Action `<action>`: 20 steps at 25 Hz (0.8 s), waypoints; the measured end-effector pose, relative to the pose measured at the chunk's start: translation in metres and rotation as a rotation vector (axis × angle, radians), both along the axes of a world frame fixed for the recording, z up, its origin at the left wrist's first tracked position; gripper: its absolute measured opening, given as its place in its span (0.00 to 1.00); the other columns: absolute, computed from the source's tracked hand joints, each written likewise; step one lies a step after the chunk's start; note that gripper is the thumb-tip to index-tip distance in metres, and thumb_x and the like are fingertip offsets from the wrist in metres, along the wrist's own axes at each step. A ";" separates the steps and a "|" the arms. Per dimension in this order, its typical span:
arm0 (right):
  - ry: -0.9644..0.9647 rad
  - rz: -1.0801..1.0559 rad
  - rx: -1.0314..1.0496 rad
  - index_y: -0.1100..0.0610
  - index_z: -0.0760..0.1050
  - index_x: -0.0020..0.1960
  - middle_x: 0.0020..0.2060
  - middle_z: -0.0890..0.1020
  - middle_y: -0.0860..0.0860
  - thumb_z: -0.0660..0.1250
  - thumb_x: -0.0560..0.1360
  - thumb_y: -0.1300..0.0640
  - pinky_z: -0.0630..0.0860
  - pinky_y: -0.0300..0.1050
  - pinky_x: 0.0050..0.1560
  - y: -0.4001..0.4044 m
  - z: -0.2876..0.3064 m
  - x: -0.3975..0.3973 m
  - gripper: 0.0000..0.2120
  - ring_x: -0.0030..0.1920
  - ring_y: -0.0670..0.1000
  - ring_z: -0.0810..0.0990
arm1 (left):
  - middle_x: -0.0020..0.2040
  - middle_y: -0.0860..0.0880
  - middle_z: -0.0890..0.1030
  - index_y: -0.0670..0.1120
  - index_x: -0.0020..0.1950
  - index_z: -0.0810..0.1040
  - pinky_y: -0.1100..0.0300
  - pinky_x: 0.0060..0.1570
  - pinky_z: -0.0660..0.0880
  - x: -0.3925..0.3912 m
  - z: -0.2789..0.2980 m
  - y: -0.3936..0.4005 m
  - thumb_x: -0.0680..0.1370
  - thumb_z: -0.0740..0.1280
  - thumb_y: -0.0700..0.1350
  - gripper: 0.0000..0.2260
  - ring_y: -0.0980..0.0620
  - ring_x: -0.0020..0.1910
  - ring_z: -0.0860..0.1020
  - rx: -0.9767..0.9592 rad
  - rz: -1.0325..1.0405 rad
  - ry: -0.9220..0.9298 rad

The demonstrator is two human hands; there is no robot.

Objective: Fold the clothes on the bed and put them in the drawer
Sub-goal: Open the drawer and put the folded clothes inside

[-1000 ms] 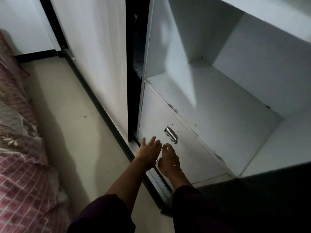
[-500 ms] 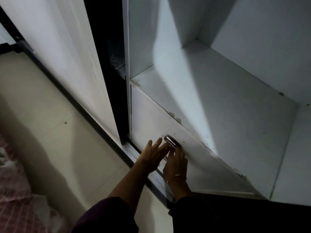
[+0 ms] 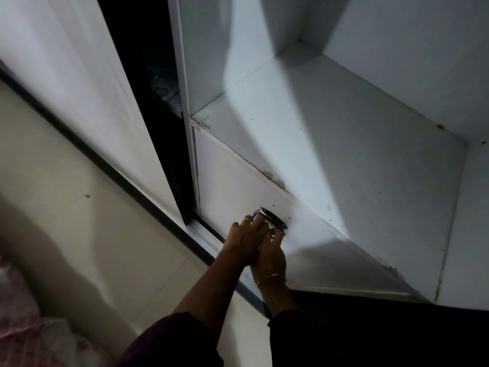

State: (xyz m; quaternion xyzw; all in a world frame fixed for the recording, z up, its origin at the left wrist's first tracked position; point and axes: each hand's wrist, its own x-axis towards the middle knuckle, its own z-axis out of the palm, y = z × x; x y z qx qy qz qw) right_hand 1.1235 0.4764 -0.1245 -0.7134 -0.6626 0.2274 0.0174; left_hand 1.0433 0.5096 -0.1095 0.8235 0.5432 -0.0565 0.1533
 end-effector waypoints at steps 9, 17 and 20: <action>-0.138 0.001 -0.067 0.69 0.73 0.57 0.54 0.76 0.65 0.70 0.70 0.65 0.78 0.41 0.38 0.016 0.039 -0.003 0.17 0.45 0.57 0.83 | 0.74 0.44 0.61 0.48 0.75 0.56 0.41 0.69 0.60 0.000 0.032 -0.016 0.77 0.65 0.46 0.29 0.37 0.75 0.51 -0.092 0.054 0.081; -0.205 0.071 -0.066 0.60 0.68 0.66 0.64 0.72 0.57 0.52 0.82 0.60 0.74 0.44 0.57 -0.002 0.037 -0.005 0.15 0.60 0.54 0.77 | 0.74 0.44 0.63 0.47 0.75 0.60 0.38 0.72 0.40 -0.009 0.024 -0.047 0.78 0.62 0.52 0.27 0.42 0.76 0.40 -0.002 0.050 0.055; -0.216 0.125 -0.109 0.59 0.70 0.65 0.63 0.73 0.56 0.50 0.82 0.61 0.72 0.45 0.58 -0.030 0.035 -0.023 0.16 0.61 0.54 0.75 | 0.68 0.42 0.70 0.46 0.72 0.67 0.39 0.72 0.45 -0.027 0.015 -0.078 0.75 0.63 0.53 0.27 0.41 0.75 0.43 -0.005 0.057 0.054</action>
